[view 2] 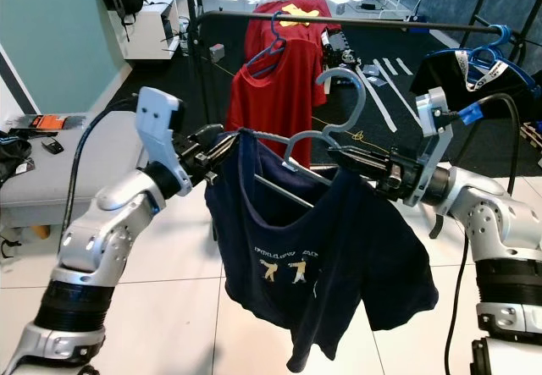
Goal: Hang hanger
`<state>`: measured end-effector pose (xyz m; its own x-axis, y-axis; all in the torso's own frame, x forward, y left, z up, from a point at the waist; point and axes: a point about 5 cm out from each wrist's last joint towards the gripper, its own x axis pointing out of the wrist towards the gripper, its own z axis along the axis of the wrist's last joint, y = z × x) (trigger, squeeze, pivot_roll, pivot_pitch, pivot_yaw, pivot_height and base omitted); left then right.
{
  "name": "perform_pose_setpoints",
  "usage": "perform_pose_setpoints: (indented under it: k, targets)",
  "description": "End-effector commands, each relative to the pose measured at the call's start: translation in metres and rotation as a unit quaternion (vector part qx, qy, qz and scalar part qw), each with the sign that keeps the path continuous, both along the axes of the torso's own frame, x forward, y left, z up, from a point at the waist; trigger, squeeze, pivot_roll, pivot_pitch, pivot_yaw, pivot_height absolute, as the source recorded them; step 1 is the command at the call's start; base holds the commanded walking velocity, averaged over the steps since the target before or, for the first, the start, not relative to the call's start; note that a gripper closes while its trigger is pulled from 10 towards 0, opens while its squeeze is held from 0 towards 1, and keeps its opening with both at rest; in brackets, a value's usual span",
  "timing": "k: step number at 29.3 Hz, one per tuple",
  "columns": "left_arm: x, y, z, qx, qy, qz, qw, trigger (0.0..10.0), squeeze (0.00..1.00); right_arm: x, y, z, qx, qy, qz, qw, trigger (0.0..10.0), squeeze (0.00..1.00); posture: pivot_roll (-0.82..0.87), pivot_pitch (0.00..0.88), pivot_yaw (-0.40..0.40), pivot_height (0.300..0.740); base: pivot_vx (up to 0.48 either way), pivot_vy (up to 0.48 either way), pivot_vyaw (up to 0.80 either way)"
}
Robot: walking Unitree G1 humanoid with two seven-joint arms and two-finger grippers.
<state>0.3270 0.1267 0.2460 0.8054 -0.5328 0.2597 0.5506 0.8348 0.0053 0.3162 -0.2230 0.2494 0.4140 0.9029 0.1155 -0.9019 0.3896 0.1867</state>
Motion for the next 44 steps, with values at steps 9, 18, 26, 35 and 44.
perform_pose_setpoints:
  k: [9, 18, 26, 35, 44]
  targets:
    - [-0.007, -0.005, -0.003, -0.014, 0.014, -0.051, 0.999, 10.0, 0.0, 0.001, 0.005, 0.004, -0.006, -0.015, 0.003, 1.0, 0.0, 0.0, -0.02, 0.065, -0.027, 0.74, 0.0, 0.0, 0.0]
    - [-0.007, -0.014, -0.013, 0.049, 0.02, -0.049, 0.997, 10.0, 0.0, 0.001, 0.007, 0.005, -0.008, -0.017, 0.005, 1.0, 0.0, 0.0, -0.02, 0.063, -0.03, 0.74, 0.0, 0.0, 0.0]
    - [0.004, -0.008, -0.014, 0.071, 0.017, 0.021, 0.997, 10.0, 0.0, 0.002, 0.006, 0.005, -0.008, -0.018, 0.006, 1.0, 0.0, 0.0, -0.02, 0.065, -0.029, 0.74, 0.0, 0.0, 0.0]
    - [0.005, 0.003, -0.008, 0.052, 0.008, 0.048, 0.997, 10.0, 0.0, 0.001, 0.005, 0.003, -0.009, -0.017, 0.005, 1.0, 0.0, 0.0, -0.02, 0.069, -0.027, 0.74, 0.0, 0.0, 0.0]
    - [-0.001, 0.001, -0.007, 0.049, 0.003, 0.02, 0.999, 10.0, 0.0, 0.001, 0.004, 0.002, -0.008, -0.015, 0.005, 1.0, 0.0, 0.0, -0.02, 0.07, -0.028, 0.74, 0.0, 0.0, 0.0]
